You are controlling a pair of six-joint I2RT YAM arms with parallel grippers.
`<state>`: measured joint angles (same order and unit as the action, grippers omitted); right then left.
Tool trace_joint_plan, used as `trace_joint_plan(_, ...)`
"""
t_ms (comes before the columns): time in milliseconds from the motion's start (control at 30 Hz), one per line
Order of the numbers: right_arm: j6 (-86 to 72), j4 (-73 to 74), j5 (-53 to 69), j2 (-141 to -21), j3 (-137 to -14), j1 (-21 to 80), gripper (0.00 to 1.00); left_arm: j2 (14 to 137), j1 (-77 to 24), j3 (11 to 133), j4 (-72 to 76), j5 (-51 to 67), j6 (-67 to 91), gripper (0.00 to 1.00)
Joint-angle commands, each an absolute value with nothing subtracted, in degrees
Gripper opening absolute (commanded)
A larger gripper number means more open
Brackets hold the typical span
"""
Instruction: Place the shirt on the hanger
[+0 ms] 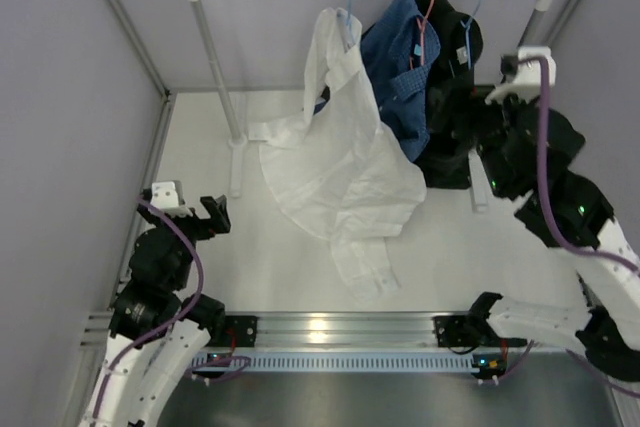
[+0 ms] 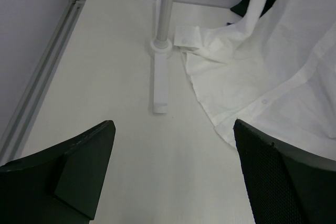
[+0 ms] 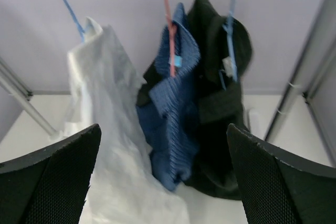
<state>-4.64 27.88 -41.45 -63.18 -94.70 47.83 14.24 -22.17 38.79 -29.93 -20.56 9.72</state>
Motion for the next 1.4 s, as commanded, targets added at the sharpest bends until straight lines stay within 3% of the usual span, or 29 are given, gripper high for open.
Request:
trace_joint_plan(0,-1.67,28.82,-45.07,-52.33,-82.38,47.64,0.99,18.27,-16.46,40.25,-28.12,-21.89,12.48,0.98)
trace_joint_plan(133,-2.89,30.41,-50.35,-37.03,-62.38,47.64,1.0,23.02,-9.77,40.87,-28.04,-19.61,13.44,0.98)
trace_joint_plan(333,-5.53,31.73,-53.25,-22.17,-48.97,47.64,1.0,26.63,-4.75,41.31,-28.04,-15.56,12.83,0.98)
trace_joint_plan(700,-7.91,32.87,-54.23,-13.62,-42.81,47.64,0.99,24.7,-6.85,38.5,-27.25,-11.51,12.74,0.98)
trace_joint_plan(1367,-8.88,32.43,-53.52,-16.7,-41.57,47.55,0.99,20.92,-8.96,37.35,-26.46,-10.02,11.95,0.98)
